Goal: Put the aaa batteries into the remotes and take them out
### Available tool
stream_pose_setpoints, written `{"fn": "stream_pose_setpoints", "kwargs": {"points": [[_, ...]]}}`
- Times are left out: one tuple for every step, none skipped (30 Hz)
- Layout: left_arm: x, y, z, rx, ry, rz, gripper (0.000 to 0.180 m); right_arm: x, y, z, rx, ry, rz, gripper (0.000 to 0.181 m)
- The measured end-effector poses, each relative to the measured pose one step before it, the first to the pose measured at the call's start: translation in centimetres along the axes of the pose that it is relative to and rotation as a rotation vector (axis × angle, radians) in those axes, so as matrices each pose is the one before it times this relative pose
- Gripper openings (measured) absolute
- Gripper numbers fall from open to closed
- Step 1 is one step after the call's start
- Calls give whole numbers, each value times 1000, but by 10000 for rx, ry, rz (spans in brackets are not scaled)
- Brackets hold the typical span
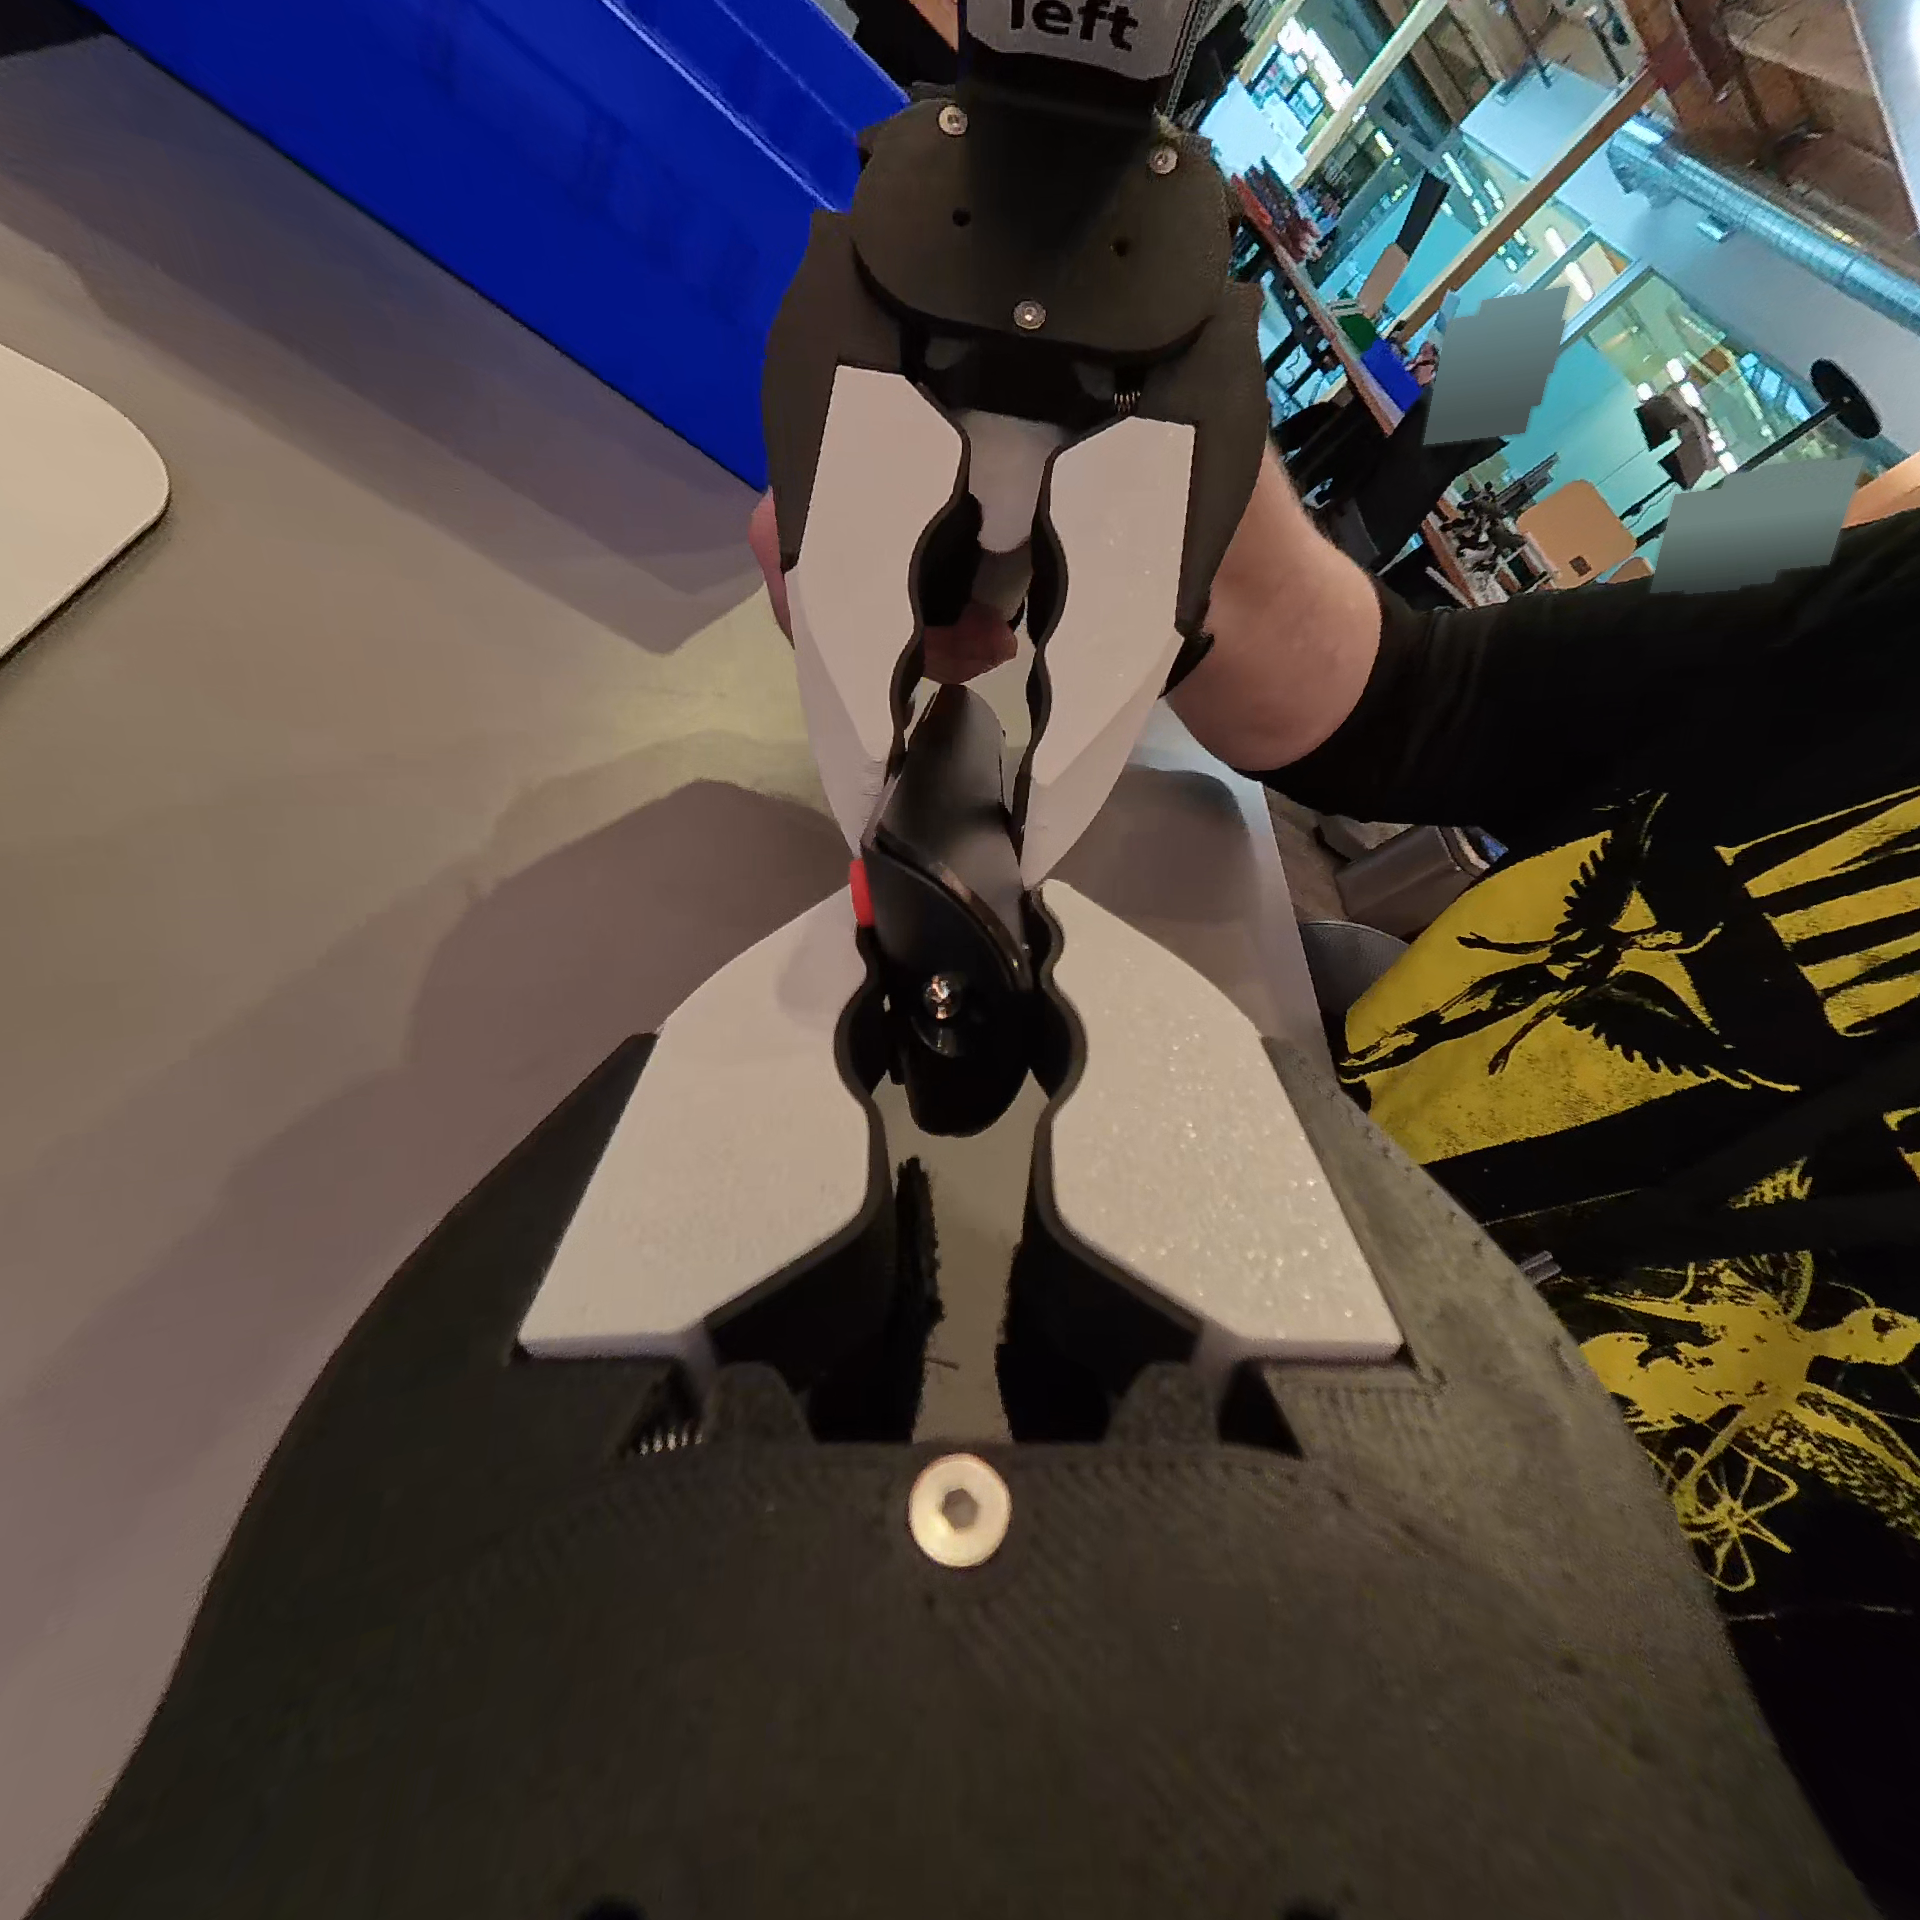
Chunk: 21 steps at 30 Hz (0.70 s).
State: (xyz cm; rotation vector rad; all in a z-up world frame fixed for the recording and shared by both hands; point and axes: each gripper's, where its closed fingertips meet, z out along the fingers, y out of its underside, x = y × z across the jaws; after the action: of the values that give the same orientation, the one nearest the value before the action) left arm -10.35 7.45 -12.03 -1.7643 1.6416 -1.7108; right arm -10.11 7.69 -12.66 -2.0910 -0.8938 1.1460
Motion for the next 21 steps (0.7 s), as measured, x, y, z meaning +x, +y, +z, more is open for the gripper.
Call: {"fn": "stream_pose_setpoints", "kwargs": {"points": [[80, -82, 15, 75, 63, -45, 24, -115, -65, -56, 7, -66, -19, 25], [14, -105, 6, 70, -4, -11, 24, 66, -99, -101, 28, 36, -21, 26], [77, -65, 20, 17, 29, 40, 25, -31, -29, -59, -21, -59, 31, 26], [163, -2, 30, -17, 71, 79, 25, -225, -11, 20, -26, -207, 40, 26], [94, 6, 28, -23, 2, 101, 25, -186, 31, 55, -46, -192, 54, 26], [-32, 40, 32, -44, -74, 96, 24, 9, 4, 41, -25, -18, -3, 24], [-17, 102, 23, -73, -45, 64, 25, 12, 114, 73, -105, -10, -4, 24], [-36, 77, -2, -53, -45, 39, 24, -2, 85, 68, -72, -13, 14, 23], [-36, 40, -9, -35, -54, 30, 25, 85, 14, 36, -2, 64, 38, 23], [-10, 35, -4, -46, -30, 38, 25, -32, 52, 25, -24, -66, 157, 22], [7, 31, -3, -50, -46, 74, 25, -41, 27, 41, 20, -86, 85, 22], [-8, 46, 22, -50, -55, 82, 24, -38, 82, 44, -32, -73, 28, 22], [-39, 26, 71, -20, -48, 48, 24, 25, 126, 9, -95, -44, 77, 22], [-27, -12, 72, 27, -31, 26, 24, 66, 91, -28, -76, 15, -6, 22], [9, -8, 136, 21, -17, 30, 24, -14, 121, -79, -105, 3, -47, 22], [28, 26, 181, -20, -35, 55, 24, 7, 225, -90, -184, 59, -88, 22], [49, 0, 179, -31, -31, 65, 24, -13, 225, -90, -174, 24, -86, 22], [56, -49, 116, -8, -4, 45, 24, -63, 117, -112, -85, -46, -19, 22], [35, -29, 62, -4, 15, 25, 24, -19, 46, -73, -36, 20, -60, 22], [-8, 13, 15, 2, 14, 0, 24, -19, 64, 11, -87, 40, -17, 22], [33, 27, 37, 11, 40, -20, 24, 40, 77, 36, -124, 146, -110, 22]]}}
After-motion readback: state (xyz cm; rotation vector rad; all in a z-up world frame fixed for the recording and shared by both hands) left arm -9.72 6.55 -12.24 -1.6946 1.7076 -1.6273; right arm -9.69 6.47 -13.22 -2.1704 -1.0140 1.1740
